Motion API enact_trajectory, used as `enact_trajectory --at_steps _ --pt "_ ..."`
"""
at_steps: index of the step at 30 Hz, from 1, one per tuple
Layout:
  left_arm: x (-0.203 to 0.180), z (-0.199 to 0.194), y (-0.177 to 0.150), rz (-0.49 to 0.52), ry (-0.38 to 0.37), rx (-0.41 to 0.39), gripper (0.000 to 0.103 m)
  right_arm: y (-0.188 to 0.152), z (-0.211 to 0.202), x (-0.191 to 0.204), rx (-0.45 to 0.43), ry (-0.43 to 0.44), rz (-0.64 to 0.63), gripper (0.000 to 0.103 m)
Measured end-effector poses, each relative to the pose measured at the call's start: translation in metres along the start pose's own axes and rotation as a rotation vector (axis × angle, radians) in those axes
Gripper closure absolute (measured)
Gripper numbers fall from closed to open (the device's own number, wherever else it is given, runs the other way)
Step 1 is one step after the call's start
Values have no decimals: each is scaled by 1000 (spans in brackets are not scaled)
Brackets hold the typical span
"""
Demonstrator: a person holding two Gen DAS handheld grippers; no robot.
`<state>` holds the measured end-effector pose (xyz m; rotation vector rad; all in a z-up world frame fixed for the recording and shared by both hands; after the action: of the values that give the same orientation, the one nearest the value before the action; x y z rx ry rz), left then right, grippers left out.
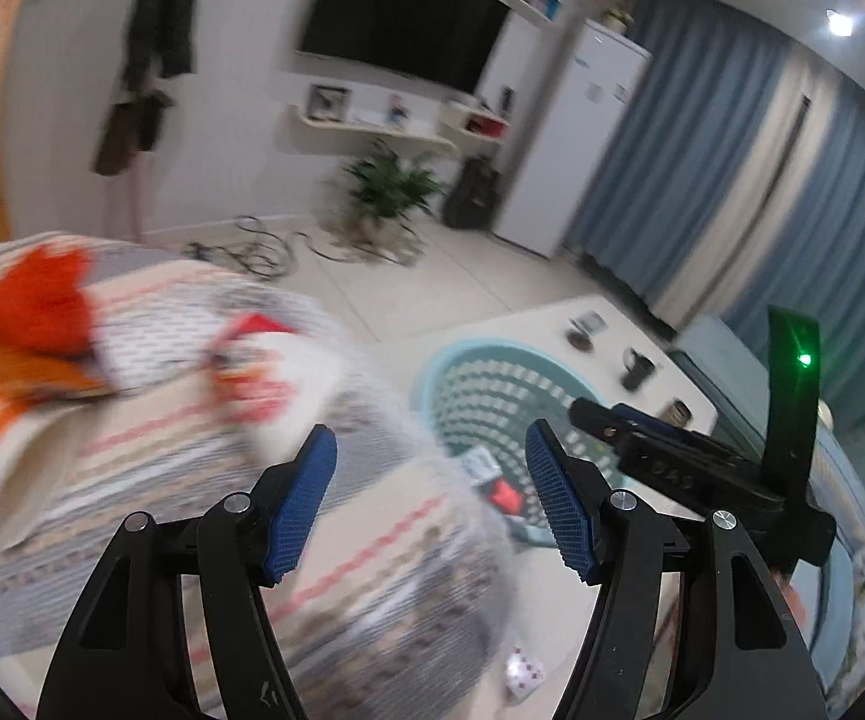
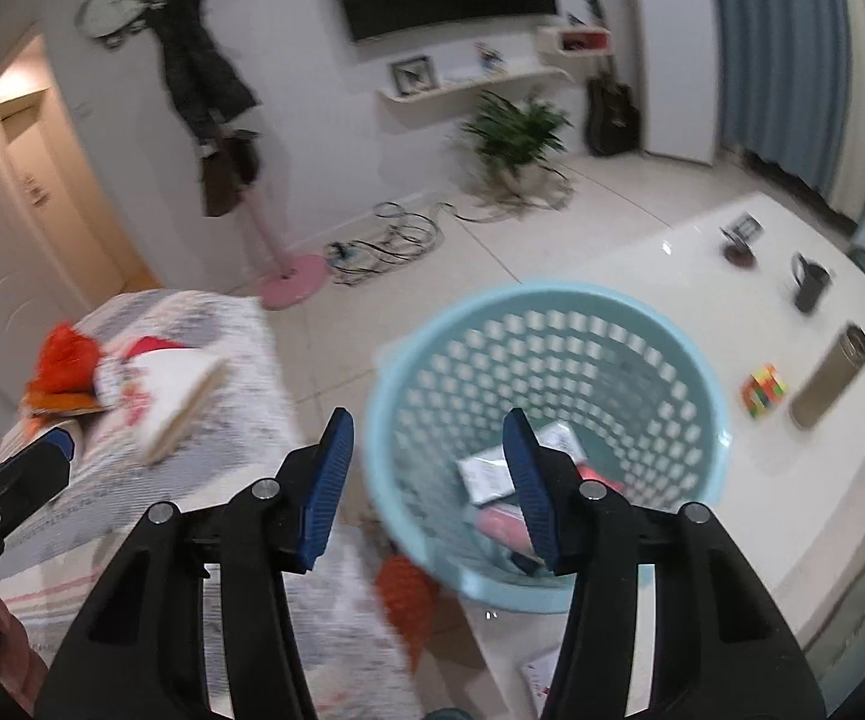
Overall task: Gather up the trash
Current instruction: 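Move the left tool to the card deck while the right tool moves to the white paper cup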
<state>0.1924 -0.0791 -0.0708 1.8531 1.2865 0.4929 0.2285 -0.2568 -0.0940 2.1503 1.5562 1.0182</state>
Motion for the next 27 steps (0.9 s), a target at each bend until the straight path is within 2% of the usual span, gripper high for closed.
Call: enact_trajectory --at_steps 6,12,14,15,16,20,22,27 --pt "66 -69 -21 -73 178 -51 33 -15 -3 68 -1 76 -113 55" --pt "155 -143 -65 -168 389 -52 26 -31 8 113 19 124 -177 54" --pt "182 -162 -78 -202 430 -43 23 -34 15 121 31 139 -181 52" --pt "199 -174 -89 -230 459 -36 23 -34 19 124 33 150 -179 46" --pt "211 -181 -94 -248 475 -29 21 -33 25 125 34 153 -177 40" --pt "258 -208 -127 -319 566 20 20 -27 46 129 59 142 -171 37" --pt "279 -218 -142 -360 594 39 20 -23 55 130 79 154 -155 31" --pt "309 -224 -165 -445 592 51 20 -21 82 135 158 181 -139 29"
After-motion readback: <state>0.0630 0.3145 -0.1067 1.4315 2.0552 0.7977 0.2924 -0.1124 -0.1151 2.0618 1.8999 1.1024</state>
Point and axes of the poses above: each gripper's, at about its wrist camera, not at the fingertips, and z roughly the way its jaws point, x to its left, y to its top, the point moved 6 cm from there along z, roughly the way its jaws point, and after that the axes turned 14 degrees about z, right-handed, at the moved point
